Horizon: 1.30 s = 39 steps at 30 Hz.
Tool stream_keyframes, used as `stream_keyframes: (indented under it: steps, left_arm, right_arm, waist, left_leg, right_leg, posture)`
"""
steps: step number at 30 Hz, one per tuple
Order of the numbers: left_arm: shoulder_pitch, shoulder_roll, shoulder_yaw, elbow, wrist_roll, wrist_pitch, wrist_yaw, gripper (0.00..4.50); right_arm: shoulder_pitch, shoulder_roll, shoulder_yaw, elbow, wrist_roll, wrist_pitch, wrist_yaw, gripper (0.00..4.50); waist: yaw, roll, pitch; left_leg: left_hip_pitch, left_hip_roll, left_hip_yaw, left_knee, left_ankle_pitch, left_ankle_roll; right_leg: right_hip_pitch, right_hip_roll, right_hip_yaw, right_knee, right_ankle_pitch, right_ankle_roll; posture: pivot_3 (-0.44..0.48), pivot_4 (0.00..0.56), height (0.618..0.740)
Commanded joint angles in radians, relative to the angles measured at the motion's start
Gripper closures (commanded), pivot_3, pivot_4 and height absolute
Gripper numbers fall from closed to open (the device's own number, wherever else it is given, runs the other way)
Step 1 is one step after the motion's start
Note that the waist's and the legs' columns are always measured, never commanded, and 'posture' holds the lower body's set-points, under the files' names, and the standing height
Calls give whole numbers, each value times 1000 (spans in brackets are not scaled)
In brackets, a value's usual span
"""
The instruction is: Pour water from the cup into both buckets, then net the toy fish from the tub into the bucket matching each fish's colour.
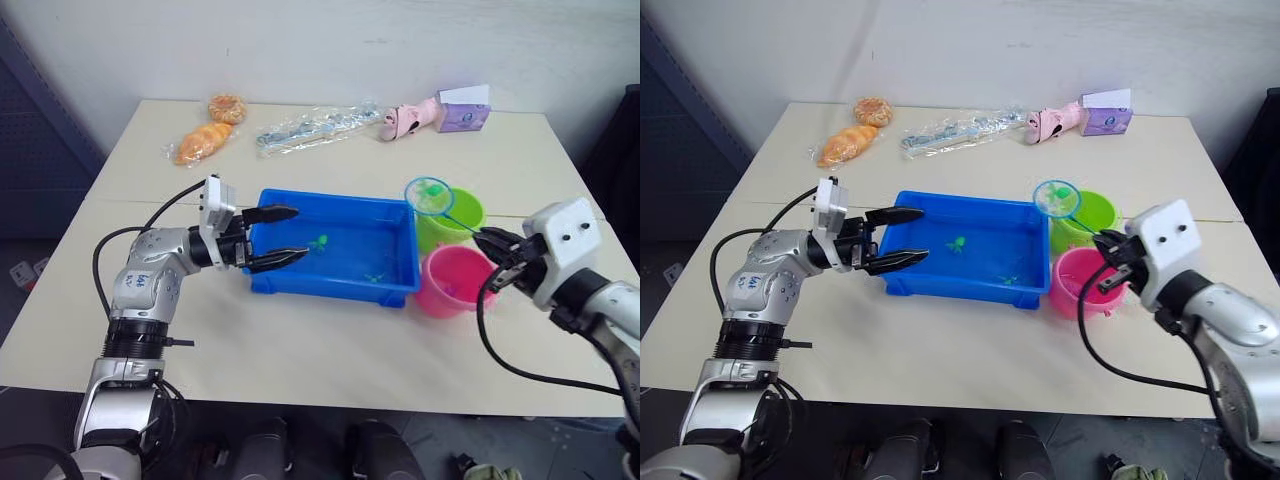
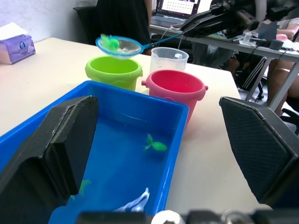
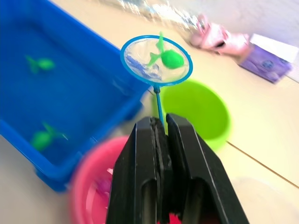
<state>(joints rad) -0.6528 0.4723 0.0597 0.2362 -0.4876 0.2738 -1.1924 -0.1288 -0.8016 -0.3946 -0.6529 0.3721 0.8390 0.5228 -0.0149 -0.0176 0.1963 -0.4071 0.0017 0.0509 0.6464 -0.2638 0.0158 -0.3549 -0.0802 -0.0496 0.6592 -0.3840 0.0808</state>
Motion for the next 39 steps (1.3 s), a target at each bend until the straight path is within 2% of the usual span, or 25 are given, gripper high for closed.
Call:
stream_keyframes:
  steps: [1, 5, 8, 15, 20, 26, 34, 38, 39]
  left_arm:
    - [-16, -6, 12, -16, -15, -16, -1, 37]
    - [-15, -12, 13, -19, -14, -17, 4, 37]
    - [-10, -16, 15, -28, -14, -16, 11, 37]
    - [11, -9, 18, -46, -9, -16, 32, 37]
    - [28, -7, 20, -56, -11, -20, 38, 37]
    - [30, -9, 20, -55, -11, -24, 42, 37]
    - [20, -9, 15, -43, -10, -25, 35, 37]
    - [25, 7, 22, -41, -13, -24, 22, 37]
    - [29, 18, 27, -36, -14, -26, 11, 37]
  right_arm:
    - [-9, -72, 18, 67, -78, -113, 27, 4500]
    - [-10, -163, 114, 196, -227, -286, 33, 4500]
    - [-18, -204, 163, 259, -306, -347, 29, 4500]
    - [-45, -311, 308, 392, -609, -693, -39, 4500]
    - [-43, -373, 334, 467, -752, -885, -77, 4500]
    - [-32, -397, 320, 568, -850, -1026, -122, 4500]
    - [-6, -392, 257, 635, -839, -1113, -137, 4500]
    - [-55, -316, 171, 578, -656, -1108, -106, 4500]
    - [-66, -300, 167, 555, -575, -1084, -53, 4500]
  waist:
    - [0, 0, 0]
    - [1, 0, 0]
    - [5, 0, 0]
    - [11, 0, 0]
    - [12, 0, 0]
    - [12, 0, 0]
    - [11, 0, 0]
    - [9, 0, 0]
    - [8, 0, 0]
  left_leg:
    - [0, 0, 0, 0, 0, 0]
    - [0, 0, 0, 0, 0, 0]
    - [0, 0, 0, 0, 0, 0]
    - [0, 0, 1, 1, 0, -1]
    - [0, 0, 1, 1, 1, -1]
    - [0, 0, 1, 1, 1, -1]
    - [0, 1, 1, 2, 1, -2]
    - [0, 1, 1, 2, 1, -2]
    - [0, 1, 1, 2, 1, -2]
  right_leg:
    - [0, 0, 0, 0, 0, 0]
    - [0, 0, 0, 0, 0, 0]
    - [0, 0, 0, 0, 0, 0]
    - [0, 0, 0, 0, 0, 0]
    - [0, 0, 0, 0, 0, 0]
    - [0, 0, 0, 0, 0, 0]
    - [0, 1, 0, 1, 0, 0]
    - [0, 1, 0, 1, 0, 0]
    - [0, 1, 0, 1, 0, 0]
  posture:
    - [0, 150, 740]
    - [0, 150, 740]
    - [0, 150, 740]
    - [0, 150, 740]
    - [0, 150, 740]
    - [0, 150, 740]
    - [0, 150, 740]
    - [0, 150, 740]
    - [0, 150, 740]
